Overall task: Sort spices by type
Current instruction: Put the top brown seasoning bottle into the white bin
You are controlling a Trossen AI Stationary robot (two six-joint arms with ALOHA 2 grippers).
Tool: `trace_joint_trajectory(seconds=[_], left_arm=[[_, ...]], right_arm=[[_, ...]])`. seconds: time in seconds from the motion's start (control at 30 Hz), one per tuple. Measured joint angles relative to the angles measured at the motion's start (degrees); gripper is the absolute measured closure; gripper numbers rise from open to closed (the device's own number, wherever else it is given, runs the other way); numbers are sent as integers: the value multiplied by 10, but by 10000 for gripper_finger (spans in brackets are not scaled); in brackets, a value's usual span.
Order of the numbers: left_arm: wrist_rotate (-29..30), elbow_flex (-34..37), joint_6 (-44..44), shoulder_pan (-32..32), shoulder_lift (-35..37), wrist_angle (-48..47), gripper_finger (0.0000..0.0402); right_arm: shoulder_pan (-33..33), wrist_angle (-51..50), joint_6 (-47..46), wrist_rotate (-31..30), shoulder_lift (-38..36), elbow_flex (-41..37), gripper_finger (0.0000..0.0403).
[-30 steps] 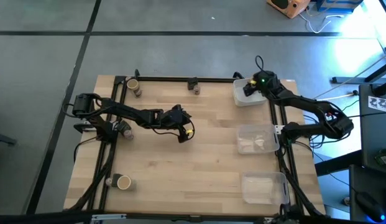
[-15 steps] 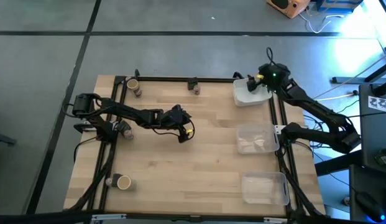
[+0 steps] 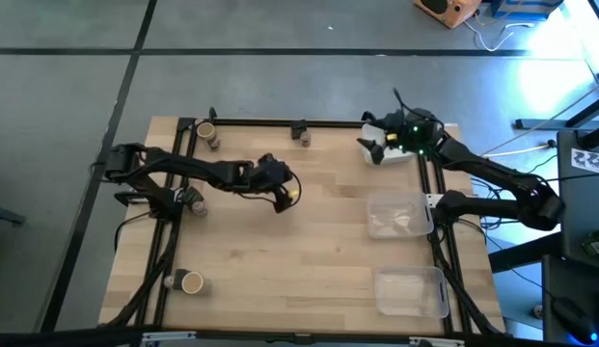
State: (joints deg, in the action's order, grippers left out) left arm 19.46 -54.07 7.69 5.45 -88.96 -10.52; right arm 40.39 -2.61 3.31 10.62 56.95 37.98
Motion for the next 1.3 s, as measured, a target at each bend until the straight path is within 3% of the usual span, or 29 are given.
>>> trace_joint_trajectory(seconds=[0.5,0.73,0.93,1.3], left_arm=[[40,-58,101,111,134,-281,66],[45,-121,108,150,128,-403,66],[112,-177,155,184,123,-514,66],[156,-176,178,289,94,-569,66]], right_arm=[[-56,1,17,-30,29,0,45],[-56,6,32,-31,67,0,45],[-55,32,32,-31,89,0,45],[-55,37,34,-31,93,0,45]])
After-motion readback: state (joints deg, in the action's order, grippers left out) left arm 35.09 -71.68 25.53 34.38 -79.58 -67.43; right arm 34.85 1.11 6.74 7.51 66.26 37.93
